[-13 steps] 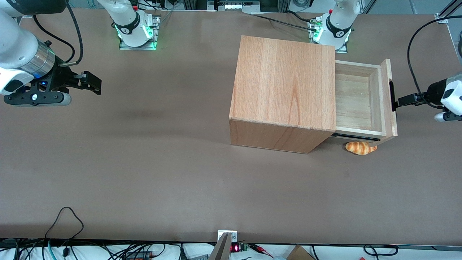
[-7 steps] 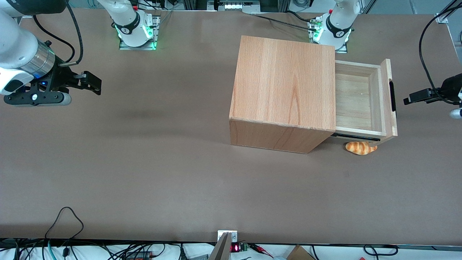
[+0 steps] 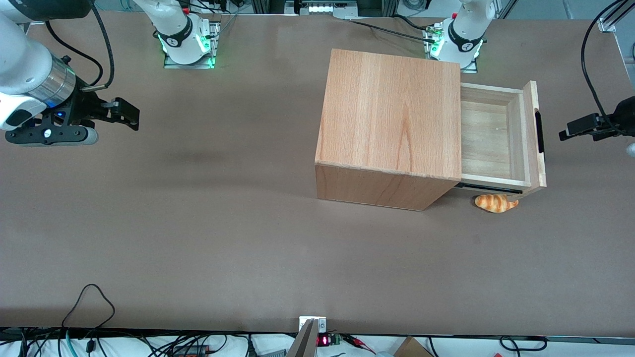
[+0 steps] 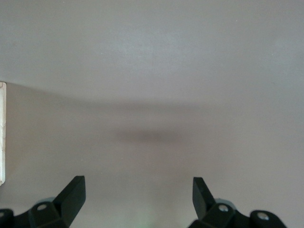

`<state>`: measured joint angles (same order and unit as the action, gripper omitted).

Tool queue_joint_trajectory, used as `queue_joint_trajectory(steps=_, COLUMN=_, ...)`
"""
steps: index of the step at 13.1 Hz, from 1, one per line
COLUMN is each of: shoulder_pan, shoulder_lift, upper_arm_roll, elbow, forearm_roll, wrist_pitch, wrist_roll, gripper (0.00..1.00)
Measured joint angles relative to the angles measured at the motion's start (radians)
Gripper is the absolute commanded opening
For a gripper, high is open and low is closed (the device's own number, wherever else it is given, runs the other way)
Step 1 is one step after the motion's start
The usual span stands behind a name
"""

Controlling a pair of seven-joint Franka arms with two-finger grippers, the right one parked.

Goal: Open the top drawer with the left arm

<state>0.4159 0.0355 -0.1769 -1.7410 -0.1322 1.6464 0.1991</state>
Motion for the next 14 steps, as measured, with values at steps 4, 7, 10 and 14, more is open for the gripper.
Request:
queue_joint_trajectory(steps=4, shoulder_pan=0.0, shoulder_lift=-0.004, upper_arm_roll=-0.001, elbow=0.079, forearm_roll=0.0, wrist_pitch=-0.056, wrist_roll=0.0, gripper=1.0)
queue_joint_trajectory(steps=7, shoulder_pan=0.0, shoulder_lift=-0.004, upper_arm_roll=-0.008, elbow=0.091, forearm_roll=0.0, wrist_pitch=-0.059, wrist_roll=0.001, gripper=1.0)
queue_joint_trajectory(steps=10, shoulder_pan=-0.003, shoulder_lift=-0.004, upper_arm_roll=-0.062, elbow=0.096, forearm_roll=0.035, wrist_pitch=-0.059, wrist_roll=-0.001, gripper=1.0)
queue_joint_trajectory(steps=14, shoulder_pan=-0.007, shoulder_lift=-0.005, upper_arm_roll=-0.133, elbow=0.135, forearm_roll=0.059, wrist_pitch=-0.062, wrist_roll=-0.073, gripper=1.0)
